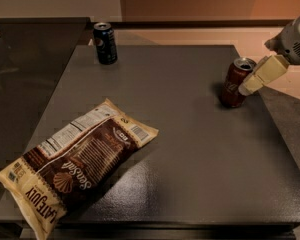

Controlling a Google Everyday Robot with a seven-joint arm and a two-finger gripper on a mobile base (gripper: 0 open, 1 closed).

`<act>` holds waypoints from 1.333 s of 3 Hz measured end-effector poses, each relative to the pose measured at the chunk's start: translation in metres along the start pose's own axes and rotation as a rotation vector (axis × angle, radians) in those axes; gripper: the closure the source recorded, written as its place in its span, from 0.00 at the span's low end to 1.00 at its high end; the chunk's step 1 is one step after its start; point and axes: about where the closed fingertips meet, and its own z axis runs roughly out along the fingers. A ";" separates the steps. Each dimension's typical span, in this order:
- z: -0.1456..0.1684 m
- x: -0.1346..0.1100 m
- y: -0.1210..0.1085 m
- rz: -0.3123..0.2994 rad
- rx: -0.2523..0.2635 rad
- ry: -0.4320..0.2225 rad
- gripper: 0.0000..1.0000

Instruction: Move coke can near brown chip bag

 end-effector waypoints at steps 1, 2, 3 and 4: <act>0.015 0.000 -0.003 0.032 -0.034 -0.018 0.00; 0.023 -0.002 -0.001 0.049 -0.068 -0.040 0.00; 0.020 -0.006 0.007 0.052 -0.099 -0.066 0.19; 0.012 -0.009 0.014 0.052 -0.114 -0.089 0.42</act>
Offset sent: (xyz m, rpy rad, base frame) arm 0.0135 0.0124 -0.0199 0.1308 0.0629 0.0074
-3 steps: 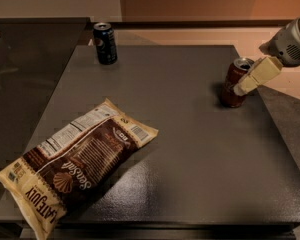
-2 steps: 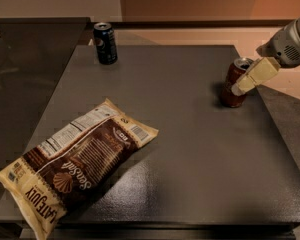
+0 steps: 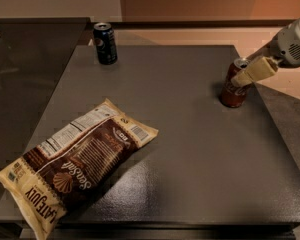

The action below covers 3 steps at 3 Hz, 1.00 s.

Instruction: Move coke can near brown chip bag

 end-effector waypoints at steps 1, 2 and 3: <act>-0.006 0.000 0.009 -0.002 -0.012 -0.012 0.65; -0.016 -0.008 0.027 -0.030 -0.037 -0.032 0.88; -0.026 -0.018 0.061 -0.087 -0.094 -0.056 1.00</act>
Offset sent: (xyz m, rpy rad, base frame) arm -0.0491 0.0216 0.0356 0.0516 -0.0243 0.0937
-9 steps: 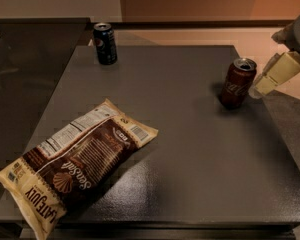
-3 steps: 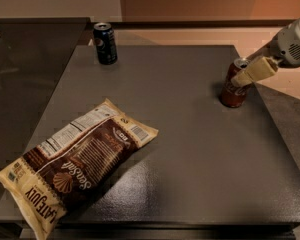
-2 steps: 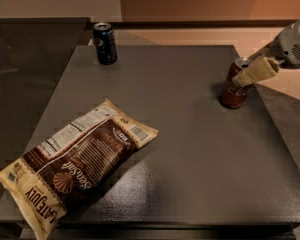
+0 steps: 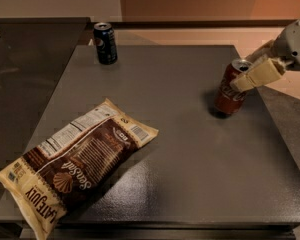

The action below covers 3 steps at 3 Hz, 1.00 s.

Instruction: Move coke can near brown chip bag

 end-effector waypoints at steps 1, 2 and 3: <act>0.003 -0.011 0.041 -0.068 -0.086 -0.016 1.00; 0.012 -0.022 0.084 -0.151 -0.157 -0.015 1.00; 0.026 -0.032 0.117 -0.234 -0.205 -0.013 1.00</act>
Offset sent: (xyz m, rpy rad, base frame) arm -0.1021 0.0949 -0.0013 0.0126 0.0209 0.3491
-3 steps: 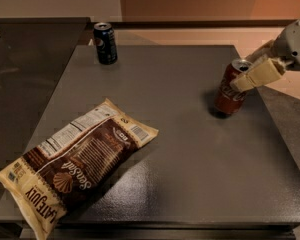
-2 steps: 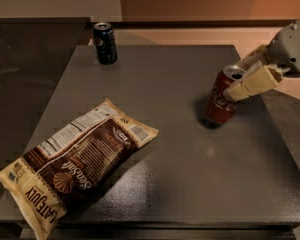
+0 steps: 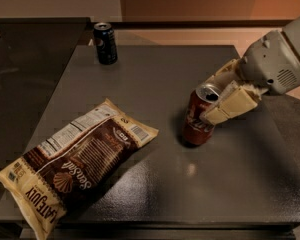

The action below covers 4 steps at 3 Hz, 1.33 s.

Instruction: Move coke can near brown chip bag

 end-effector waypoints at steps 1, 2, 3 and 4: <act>0.021 -0.014 0.024 -0.098 -0.026 0.020 1.00; 0.037 -0.026 0.036 -0.151 -0.060 0.014 1.00; 0.050 -0.035 0.044 -0.179 -0.098 0.006 0.84; 0.062 -0.040 0.049 -0.190 -0.133 0.001 0.60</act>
Offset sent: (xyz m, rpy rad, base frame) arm -0.0384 0.0720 -0.0172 -0.0153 -0.0565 0.2252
